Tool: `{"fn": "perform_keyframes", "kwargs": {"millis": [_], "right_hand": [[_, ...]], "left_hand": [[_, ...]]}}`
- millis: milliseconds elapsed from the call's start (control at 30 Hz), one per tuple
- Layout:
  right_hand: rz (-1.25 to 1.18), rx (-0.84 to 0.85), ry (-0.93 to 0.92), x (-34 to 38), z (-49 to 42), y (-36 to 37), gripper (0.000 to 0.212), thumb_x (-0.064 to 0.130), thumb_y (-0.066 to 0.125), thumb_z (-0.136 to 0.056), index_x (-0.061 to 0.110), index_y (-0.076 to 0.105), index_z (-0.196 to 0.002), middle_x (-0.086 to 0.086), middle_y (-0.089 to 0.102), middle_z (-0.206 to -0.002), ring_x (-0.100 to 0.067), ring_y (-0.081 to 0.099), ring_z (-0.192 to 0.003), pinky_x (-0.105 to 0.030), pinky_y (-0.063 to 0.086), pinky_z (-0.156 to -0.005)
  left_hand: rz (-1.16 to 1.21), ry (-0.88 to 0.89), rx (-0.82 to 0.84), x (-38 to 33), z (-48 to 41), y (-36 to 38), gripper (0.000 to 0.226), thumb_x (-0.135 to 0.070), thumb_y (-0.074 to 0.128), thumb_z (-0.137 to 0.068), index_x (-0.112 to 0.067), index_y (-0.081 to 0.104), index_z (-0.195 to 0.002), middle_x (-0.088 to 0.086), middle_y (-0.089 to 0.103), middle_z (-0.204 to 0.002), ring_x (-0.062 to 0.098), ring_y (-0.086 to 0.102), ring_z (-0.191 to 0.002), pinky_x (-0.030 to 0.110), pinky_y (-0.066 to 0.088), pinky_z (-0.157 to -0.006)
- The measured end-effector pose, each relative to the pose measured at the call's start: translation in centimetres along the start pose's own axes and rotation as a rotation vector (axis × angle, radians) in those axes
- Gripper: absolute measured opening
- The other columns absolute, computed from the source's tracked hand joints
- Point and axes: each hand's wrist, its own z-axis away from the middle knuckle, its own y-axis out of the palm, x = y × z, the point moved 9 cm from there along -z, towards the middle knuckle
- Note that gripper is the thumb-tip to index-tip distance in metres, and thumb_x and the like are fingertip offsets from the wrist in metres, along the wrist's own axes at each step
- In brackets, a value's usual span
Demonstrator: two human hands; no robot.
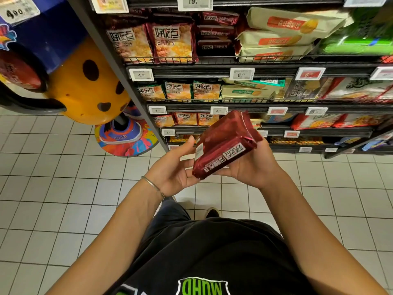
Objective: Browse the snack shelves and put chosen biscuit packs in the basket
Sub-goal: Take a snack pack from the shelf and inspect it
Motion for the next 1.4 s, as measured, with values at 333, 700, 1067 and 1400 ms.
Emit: {"fn": "perform_keyframes", "kwargs": {"millis": [333,700,1067,1400], "right_hand": [[-0.076,-0.155,0.087,-0.9,0.0,-1.0,0.074,0.069,0.045,-0.099,0.011,0.055,-0.145,-0.026,0.07,-0.127,-0.043,0.073,-0.109,-0.043,0.064,-0.071],[-0.005,-0.243,0.107,-1.2,-0.1,-2.2,0.077,0.077,0.048,-0.093,0.017,0.058,-0.141,-0.026,0.07,-0.126,-0.048,0.071,-0.111,-0.056,0.061,-0.086],[0.442,-0.464,-0.011,0.9,0.0,-2.8,0.063,0.072,0.072,-0.08,0.034,0.061,-0.128,-0.003,0.07,-0.12,-0.024,0.064,-0.115,-0.047,0.053,-0.1],[0.498,-0.533,-0.161,4.3,0.1,-3.7,0.026,0.057,0.057,-0.1,0.04,0.058,-0.118,0.005,0.068,-0.124,-0.021,0.064,-0.117,-0.05,0.044,-0.104]], "left_hand": [[0.055,0.005,-0.009,0.3,0.0,0.1,0.065,-0.051,0.073,-0.072,-0.011,0.064,-0.122,0.02,0.068,-0.113,0.025,0.066,-0.094,0.029,0.062,-0.068],[-0.406,0.2,-0.314,-1.6,-0.5,-2.5,0.039,-0.064,0.069,-0.086,-0.031,0.067,-0.107,-0.001,0.074,-0.119,0.021,0.066,-0.115,0.044,0.053,-0.093],[-0.595,0.21,-0.098,-2.6,-0.2,2.0,0.065,-0.081,0.065,-0.071,-0.033,0.067,-0.116,-0.008,0.076,-0.115,0.021,0.068,-0.114,0.049,0.056,-0.093],[-0.445,0.304,-0.196,-3.4,-1.4,1.0,0.042,-0.049,0.075,-0.087,-0.028,0.066,-0.122,0.001,0.079,-0.109,0.022,0.077,-0.098,0.047,0.062,-0.087]]}}
